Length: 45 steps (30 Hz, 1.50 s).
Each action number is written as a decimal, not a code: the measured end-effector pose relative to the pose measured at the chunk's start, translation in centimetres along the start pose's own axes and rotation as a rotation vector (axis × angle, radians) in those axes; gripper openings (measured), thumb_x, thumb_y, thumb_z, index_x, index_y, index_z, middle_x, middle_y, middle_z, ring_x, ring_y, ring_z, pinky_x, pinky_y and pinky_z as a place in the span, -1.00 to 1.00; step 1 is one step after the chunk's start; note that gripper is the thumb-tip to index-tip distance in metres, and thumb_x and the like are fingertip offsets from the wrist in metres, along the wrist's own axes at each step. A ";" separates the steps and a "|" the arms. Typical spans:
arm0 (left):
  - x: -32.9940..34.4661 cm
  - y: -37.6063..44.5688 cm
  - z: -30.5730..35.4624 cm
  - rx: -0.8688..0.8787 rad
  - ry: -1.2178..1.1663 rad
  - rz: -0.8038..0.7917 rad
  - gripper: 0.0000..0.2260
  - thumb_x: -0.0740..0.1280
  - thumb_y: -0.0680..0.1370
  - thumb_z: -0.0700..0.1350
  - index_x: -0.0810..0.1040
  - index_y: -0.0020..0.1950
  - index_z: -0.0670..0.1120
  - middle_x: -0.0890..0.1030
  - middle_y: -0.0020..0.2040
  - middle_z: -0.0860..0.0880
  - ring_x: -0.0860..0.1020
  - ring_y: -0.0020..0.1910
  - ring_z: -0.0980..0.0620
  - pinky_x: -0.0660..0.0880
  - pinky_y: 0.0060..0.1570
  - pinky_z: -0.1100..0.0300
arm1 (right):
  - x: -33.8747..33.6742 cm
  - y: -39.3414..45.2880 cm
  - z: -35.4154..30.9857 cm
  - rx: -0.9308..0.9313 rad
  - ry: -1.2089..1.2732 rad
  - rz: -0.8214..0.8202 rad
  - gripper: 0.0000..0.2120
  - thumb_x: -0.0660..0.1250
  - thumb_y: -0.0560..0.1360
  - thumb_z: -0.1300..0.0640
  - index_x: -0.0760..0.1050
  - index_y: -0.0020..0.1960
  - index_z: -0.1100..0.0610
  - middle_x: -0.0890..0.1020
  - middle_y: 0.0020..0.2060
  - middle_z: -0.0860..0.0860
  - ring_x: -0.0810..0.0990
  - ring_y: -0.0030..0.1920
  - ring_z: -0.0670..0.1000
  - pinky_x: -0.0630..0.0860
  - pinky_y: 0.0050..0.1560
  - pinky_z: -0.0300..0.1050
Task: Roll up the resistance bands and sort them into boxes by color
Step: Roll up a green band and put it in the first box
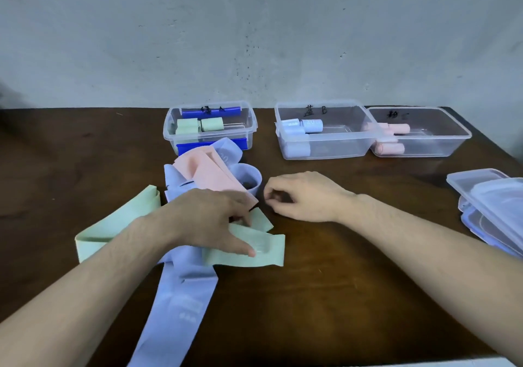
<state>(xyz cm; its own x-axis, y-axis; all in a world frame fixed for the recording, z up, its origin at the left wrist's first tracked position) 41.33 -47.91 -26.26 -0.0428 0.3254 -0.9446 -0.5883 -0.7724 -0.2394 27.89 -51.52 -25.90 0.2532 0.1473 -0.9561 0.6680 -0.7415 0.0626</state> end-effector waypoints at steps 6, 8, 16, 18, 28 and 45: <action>0.0 0.5 1.6 -0.036 -0.080 0.109 -0.95 0.40 0.53 0.02 0.55 -0.11 0.14 0.58 -0.16 0.18 0.52 -0.13 0.17 0.49 -0.10 0.20 | 0.8 -2.6 0.4 0.019 0.073 -0.077 -0.77 0.22 0.58 -0.23 0.57 0.05 -0.15 0.62 -0.09 -0.20 0.54 -0.12 -0.16 0.55 -0.09 -0.07; -0.1 0.7 2.7 -0.035 -0.118 0.140 -0.90 0.39 0.56 0.01 0.52 -0.14 0.17 0.57 -0.21 0.22 0.52 -0.18 0.21 0.44 -0.18 0.27 | 1.0 -3.8 0.7 0.059 0.144 -0.115 -0.68 0.22 0.52 -0.35 0.56 0.07 -0.17 0.61 -0.09 -0.22 0.53 -0.12 -0.20 0.52 -0.13 -0.15; -0.9 1.7 6.5 -0.111 -0.374 0.373 -0.92 0.27 0.61 0.09 0.45 0.00 0.12 0.57 -0.16 0.17 0.53 -0.15 0.18 0.45 -0.19 0.26 | -0.1 -8.6 3.0 0.217 0.636 -0.146 -0.97 0.43 0.53 0.04 0.59 -0.04 -0.06 0.63 -0.22 -0.17 0.56 -0.24 -0.18 0.48 -0.20 -0.21; -0.7 2.2 8.1 -0.146 -0.453 0.341 -0.78 0.21 0.58 0.25 0.43 0.09 0.14 0.58 -0.11 0.18 0.54 -0.09 0.19 0.48 -0.14 0.22 | -1.1 -9.9 4.3 0.297 0.763 -0.078 -0.84 0.38 0.56 0.06 0.59 0.13 -0.09 0.64 -0.19 -0.12 0.50 -0.28 -0.12 0.39 -0.33 -0.25; 0.5 5.5 13.1 -0.254 -1.208 0.439 -0.86 0.32 0.63 -0.11 0.46 0.16 0.02 0.67 -0.01 -0.02 0.63 -0.15 0.02 0.57 -0.28 0.17 | -3.2 -13.8 8.0 0.514 1.156 0.226 -0.68 0.37 0.53 -0.18 0.50 0.09 0.06 0.60 -0.23 -0.06 0.35 -0.36 -0.09 0.19 -0.43 -0.22; 4.5 8.3 11.3 -0.563 -1.900 0.656 -0.77 0.31 0.62 -0.20 0.49 0.27 -0.05 0.66 0.11 -0.10 0.67 0.00 -0.04 0.64 -0.14 0.05 | -0.6 -15.5 6.9 0.633 1.302 -0.015 -0.79 0.29 0.62 -0.02 0.60 0.10 0.08 0.70 -0.18 -0.02 0.67 -0.25 -0.10 0.55 -0.41 -0.25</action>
<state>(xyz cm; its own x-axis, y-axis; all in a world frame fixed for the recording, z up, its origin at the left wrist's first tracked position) 27.16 -46.70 -29.93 -0.8970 -0.2573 0.3595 0.0933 -0.9050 -0.4151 12.54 -44.59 -28.27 0.9244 0.3814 -0.0007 0.3477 -0.8436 -0.4093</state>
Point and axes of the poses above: each hand's wrist, its own y-axis towards the middle knuckle, its own x-axis out of the palm, z = x × y, the point moved 8 cm from there along y, towards the middle knuckle
